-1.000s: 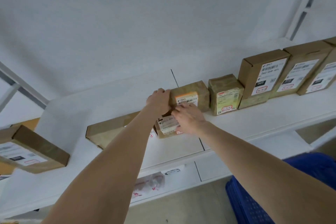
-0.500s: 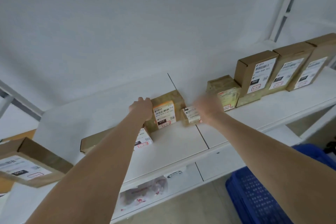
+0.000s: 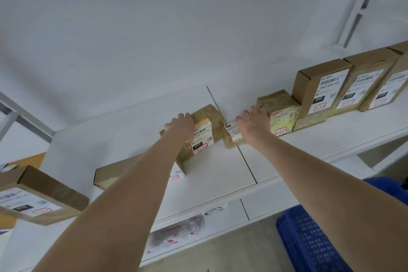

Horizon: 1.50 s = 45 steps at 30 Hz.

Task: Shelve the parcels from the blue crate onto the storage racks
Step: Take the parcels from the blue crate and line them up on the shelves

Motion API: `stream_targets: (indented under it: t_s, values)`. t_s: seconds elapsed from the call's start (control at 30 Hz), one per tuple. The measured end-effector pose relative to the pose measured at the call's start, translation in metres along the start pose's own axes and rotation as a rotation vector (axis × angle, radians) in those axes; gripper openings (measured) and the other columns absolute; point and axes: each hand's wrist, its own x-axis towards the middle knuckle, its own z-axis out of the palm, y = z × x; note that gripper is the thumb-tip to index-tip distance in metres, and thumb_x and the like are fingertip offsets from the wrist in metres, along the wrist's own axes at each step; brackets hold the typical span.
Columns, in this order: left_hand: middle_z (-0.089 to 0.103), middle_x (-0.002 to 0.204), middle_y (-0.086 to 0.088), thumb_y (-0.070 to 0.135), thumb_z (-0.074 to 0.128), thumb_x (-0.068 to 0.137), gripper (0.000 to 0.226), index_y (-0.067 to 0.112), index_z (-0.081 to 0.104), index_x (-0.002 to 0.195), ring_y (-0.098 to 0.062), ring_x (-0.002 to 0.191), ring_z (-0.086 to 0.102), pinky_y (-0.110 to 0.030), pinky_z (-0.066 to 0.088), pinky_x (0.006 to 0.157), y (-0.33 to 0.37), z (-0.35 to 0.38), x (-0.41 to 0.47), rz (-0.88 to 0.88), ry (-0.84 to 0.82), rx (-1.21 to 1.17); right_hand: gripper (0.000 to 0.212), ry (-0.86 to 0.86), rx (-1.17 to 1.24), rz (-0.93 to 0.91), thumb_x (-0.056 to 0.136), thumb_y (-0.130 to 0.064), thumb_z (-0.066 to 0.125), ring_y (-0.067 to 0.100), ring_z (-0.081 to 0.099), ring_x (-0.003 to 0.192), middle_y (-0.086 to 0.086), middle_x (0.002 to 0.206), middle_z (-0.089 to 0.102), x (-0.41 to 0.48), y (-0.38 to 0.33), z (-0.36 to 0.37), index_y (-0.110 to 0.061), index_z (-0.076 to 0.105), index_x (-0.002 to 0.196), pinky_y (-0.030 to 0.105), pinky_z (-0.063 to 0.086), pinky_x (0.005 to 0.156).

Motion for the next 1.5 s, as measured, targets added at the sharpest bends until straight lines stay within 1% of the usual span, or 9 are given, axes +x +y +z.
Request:
stream_targets:
  t_s: [0.1, 0.37, 0.57, 0.73, 0.83, 0.97, 1.07, 1.23, 1.5]
  values:
    - [0.036, 0.128, -0.011, 0.003, 0.056, 0.084, 0.059, 0.006, 0.032, 0.137, -0.031, 0.116, 0.046, -0.035, 0.044, 0.079, -0.008, 0.002, 0.000, 0.004, 0.013, 0.039, 0.042, 0.023, 0.006, 0.018, 0.085, -0.018, 0.053, 0.026, 0.040, 0.121, 0.002, 0.124, 0.051, 0.001, 0.004, 0.002, -0.020, 0.050, 0.126, 0.039, 0.033, 0.095]
    - [0.040, 0.124, -0.009, 0.000, 0.065, 0.075, 0.070, 0.009, 0.032, 0.136, -0.029, 0.108, 0.053, -0.033, 0.048, 0.075, -0.013, -0.001, -0.008, 0.074, -0.006, 0.034, 0.046, 0.012, 0.055, -0.071, 0.089, -0.037, 0.058, 0.026, 0.040, 0.121, 0.003, 0.128, 0.047, 0.005, -0.008, 0.011, -0.030, 0.043, 0.133, 0.040, 0.033, 0.096]
    - [0.041, 0.128, -0.008, 0.003, 0.070, 0.073, 0.078, 0.014, 0.031, 0.140, -0.028, 0.112, 0.050, -0.035, 0.048, 0.074, -0.004, -0.002, -0.013, 0.147, -0.007, 0.027, 0.057, -0.025, 0.076, -0.034, 0.085, -0.015, 0.058, 0.027, 0.040, 0.125, 0.008, 0.132, 0.044, 0.001, -0.011, 0.005, -0.019, 0.036, 0.137, 0.040, 0.033, 0.101]
    - [0.037, 0.139, -0.005, 0.009, 0.073, 0.073, 0.090, 0.022, 0.023, 0.148, -0.028, 0.124, 0.044, -0.044, 0.048, 0.094, -0.007, -0.006, -0.023, 0.193, -0.054, -0.054, 0.051, 0.144, 0.237, -0.030, 0.090, -0.008, 0.046, 0.027, 0.041, 0.126, 0.008, 0.137, 0.043, -0.002, 0.003, -0.022, -0.015, 0.035, 0.139, 0.039, 0.037, 0.097]
    - [0.030, 0.147, -0.006, 0.021, 0.081, 0.069, 0.102, 0.018, 0.017, 0.149, -0.029, 0.131, 0.038, -0.046, 0.043, 0.101, -0.015, -0.012, -0.037, 0.191, -0.099, -0.131, 0.052, 0.234, 0.419, -0.157, 0.096, -0.033, 0.045, 0.027, 0.038, 0.131, 0.006, 0.144, 0.040, -0.005, -0.009, -0.044, -0.019, 0.031, 0.145, 0.042, 0.035, 0.102]
    - [0.037, 0.134, -0.003, 0.045, 0.082, 0.062, 0.096, 0.013, 0.030, 0.136, -0.028, 0.118, 0.048, -0.043, 0.047, 0.089, -0.046, -0.020, -0.065, 0.096, -0.186, -0.066, 0.090, 0.094, 0.400, -0.354, 0.078, -0.062, 0.062, 0.025, 0.025, 0.141, 0.002, 0.154, 0.027, -0.009, -0.051, -0.052, -0.024, 0.023, 0.149, 0.043, 0.027, 0.111]
    - [0.047, 0.123, -0.002, 0.045, 0.081, 0.064, 0.092, 0.011, 0.033, 0.135, -0.025, 0.111, 0.052, -0.038, 0.046, 0.085, -0.072, -0.007, -0.081, 0.027, -0.281, 0.060, 0.095, -0.010, 0.346, -0.332, 0.075, -0.053, 0.070, 0.028, 0.027, 0.139, 0.001, 0.153, 0.027, -0.010, -0.075, -0.044, -0.025, 0.017, 0.149, 0.047, 0.026, 0.110]
    - [0.058, 0.116, -0.001, 0.022, 0.072, 0.075, 0.053, 0.017, 0.047, 0.122, -0.023, 0.108, 0.057, -0.034, 0.043, 0.077, -0.103, 0.021, -0.078, -0.034, -0.147, 0.063, 0.057, 0.049, 0.327, -0.314, 0.088, -0.016, 0.059, 0.029, 0.040, 0.122, 0.005, 0.137, 0.038, -0.005, -0.092, -0.044, -0.018, 0.037, 0.140, 0.040, 0.045, 0.086]
    - [0.058, 0.111, -0.001, 0.012, 0.063, 0.078, 0.040, 0.018, 0.053, 0.116, -0.023, 0.104, 0.058, -0.032, 0.041, 0.071, -0.143, 0.031, -0.066, -0.139, -0.061, 0.073, 0.074, -0.007, 0.234, -0.290, 0.084, -0.018, 0.059, 0.032, 0.030, 0.129, 0.001, 0.147, 0.032, -0.001, -0.114, -0.045, -0.029, 0.023, 0.147, 0.043, 0.036, 0.096]
